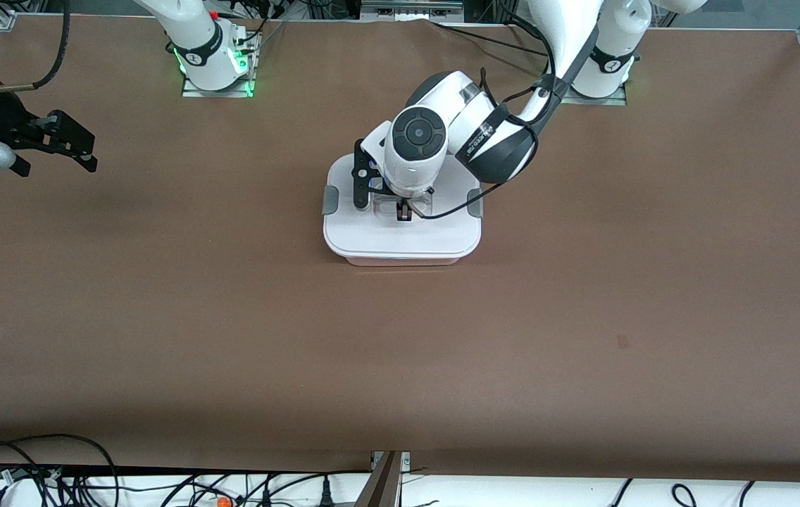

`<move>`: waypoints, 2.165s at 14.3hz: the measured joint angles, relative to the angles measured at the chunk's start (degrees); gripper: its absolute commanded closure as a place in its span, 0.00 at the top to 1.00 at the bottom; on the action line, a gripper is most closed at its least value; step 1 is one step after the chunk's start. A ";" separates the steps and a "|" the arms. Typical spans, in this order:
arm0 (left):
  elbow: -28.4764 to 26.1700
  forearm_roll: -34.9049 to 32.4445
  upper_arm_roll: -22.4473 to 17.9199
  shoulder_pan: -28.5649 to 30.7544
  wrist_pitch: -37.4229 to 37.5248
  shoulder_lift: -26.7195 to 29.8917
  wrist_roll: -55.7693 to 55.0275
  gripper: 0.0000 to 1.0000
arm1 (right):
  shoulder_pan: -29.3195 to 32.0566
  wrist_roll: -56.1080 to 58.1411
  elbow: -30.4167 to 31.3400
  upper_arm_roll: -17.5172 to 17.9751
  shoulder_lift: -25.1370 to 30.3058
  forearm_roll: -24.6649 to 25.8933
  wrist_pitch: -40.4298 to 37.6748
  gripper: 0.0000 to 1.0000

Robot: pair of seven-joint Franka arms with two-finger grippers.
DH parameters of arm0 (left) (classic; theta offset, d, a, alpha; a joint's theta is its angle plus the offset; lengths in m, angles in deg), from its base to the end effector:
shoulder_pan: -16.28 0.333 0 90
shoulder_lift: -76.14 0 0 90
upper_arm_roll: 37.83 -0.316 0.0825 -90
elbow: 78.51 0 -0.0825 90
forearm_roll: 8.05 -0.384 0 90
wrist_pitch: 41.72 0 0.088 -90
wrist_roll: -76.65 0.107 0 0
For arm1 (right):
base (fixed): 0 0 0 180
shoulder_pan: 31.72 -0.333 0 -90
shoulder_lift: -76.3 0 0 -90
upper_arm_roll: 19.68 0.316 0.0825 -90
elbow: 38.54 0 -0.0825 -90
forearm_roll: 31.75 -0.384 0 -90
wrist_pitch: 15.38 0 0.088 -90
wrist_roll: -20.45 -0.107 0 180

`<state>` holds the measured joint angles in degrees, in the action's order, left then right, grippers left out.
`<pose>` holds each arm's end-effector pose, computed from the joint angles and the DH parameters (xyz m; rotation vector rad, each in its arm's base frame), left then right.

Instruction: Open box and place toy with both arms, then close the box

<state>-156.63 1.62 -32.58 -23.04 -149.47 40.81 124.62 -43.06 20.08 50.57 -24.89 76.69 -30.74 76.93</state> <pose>0.5079 -0.4998 0.3538 2.0978 -2.0370 -0.1333 0.5540 0.0575 0.6393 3.1226 0.1573 0.0993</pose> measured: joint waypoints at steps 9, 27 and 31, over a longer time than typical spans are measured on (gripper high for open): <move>-0.09 0.00 0.01 -0.08 0.00 -0.01 -3.12 0.00 | -0.37 0.00 0.00 -0.19 -0.01 0.00 0.01 1.00; -0.38 -0.12 -0.10 -0.20 -0.80 -0.25 -3.07 1.00 | -0.24 0.00 0.00 -0.33 -0.01 0.02 0.01 1.00; -0.26 -0.12 -0.12 -0.19 -0.37 1.07 -3.13 1.00 | -0.24 0.00 0.00 -0.33 -0.01 0.02 0.01 1.00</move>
<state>-156.89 1.50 -32.71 -23.23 -149.84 41.88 121.50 -43.30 20.08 50.57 -25.22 76.67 -30.72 76.93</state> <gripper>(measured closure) 0.410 0.000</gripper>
